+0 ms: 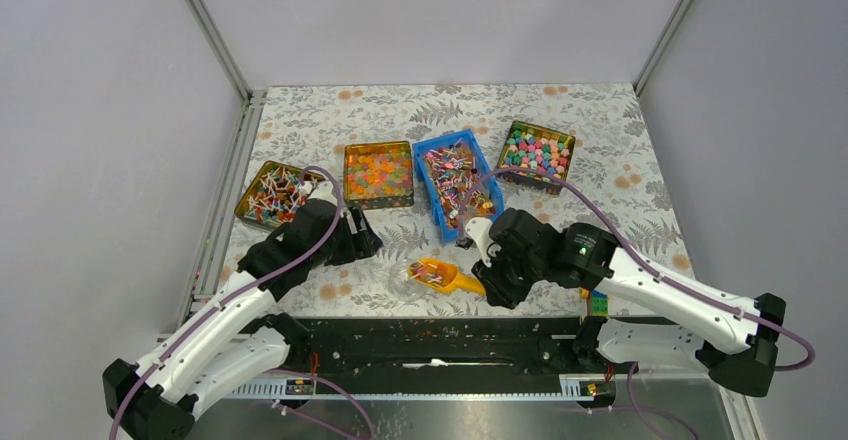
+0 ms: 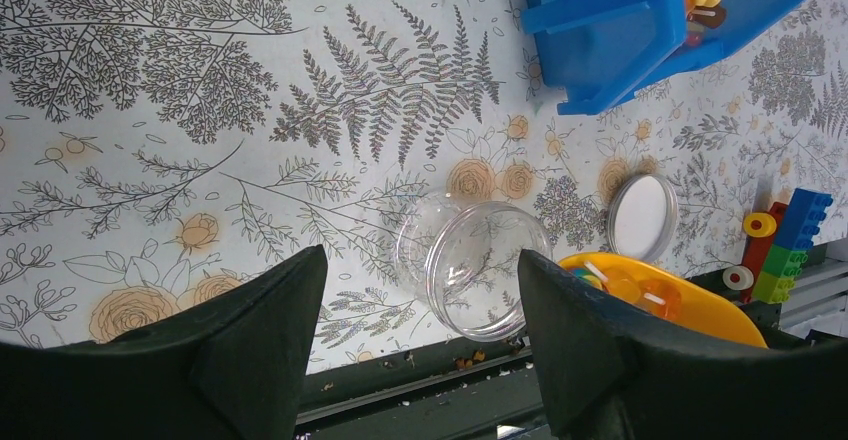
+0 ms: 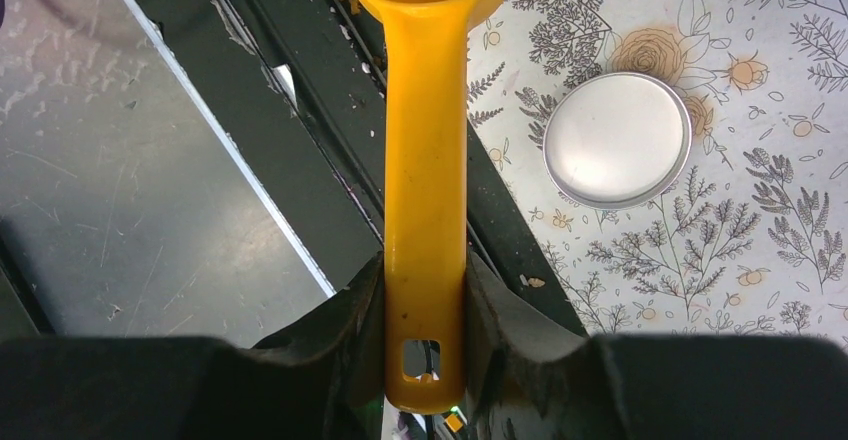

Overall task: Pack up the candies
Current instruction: Place the fake candies in the packing bottle.

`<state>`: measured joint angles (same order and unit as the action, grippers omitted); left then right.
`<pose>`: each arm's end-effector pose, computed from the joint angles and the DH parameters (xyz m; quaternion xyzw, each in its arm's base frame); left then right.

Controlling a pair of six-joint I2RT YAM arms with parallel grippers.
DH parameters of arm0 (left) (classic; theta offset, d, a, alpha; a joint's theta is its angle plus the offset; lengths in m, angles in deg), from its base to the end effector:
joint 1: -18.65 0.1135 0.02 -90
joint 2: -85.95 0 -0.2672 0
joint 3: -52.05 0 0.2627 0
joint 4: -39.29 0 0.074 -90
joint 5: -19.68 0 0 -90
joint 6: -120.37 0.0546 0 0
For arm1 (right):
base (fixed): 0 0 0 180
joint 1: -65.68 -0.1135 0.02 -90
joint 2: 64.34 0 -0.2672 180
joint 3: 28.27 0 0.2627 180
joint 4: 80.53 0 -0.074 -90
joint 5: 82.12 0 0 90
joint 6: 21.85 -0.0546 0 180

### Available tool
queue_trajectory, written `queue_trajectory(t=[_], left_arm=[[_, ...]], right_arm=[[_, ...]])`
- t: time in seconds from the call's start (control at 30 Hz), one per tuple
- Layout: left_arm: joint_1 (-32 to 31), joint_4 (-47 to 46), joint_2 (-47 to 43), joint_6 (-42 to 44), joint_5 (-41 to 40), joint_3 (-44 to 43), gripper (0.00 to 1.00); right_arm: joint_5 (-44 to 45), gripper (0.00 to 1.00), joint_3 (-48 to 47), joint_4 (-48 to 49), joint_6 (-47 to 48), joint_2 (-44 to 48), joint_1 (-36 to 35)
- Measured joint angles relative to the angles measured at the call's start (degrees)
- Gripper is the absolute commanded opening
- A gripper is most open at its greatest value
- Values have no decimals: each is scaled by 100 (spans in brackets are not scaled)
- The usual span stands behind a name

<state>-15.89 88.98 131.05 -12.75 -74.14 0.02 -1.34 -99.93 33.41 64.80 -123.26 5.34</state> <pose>0.1557 -0.1027 0.2472 -0.0818 0.9121 -0.2273 0.3311 0.0986 0.1909 0.2977 -0.4736 0.8195 0.2303 0.2262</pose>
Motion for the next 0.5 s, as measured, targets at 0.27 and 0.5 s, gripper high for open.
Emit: queue_trajectory(t=[0.27, 0.5], left_arm=[[0, -2, 0, -7, -4, 0, 72], [0, -2, -2, -46, -9, 4, 72]], right_arm=[[-66, 0, -162, -173, 109, -282, 0], [-151, 0, -302, -229, 149, -503, -2]])
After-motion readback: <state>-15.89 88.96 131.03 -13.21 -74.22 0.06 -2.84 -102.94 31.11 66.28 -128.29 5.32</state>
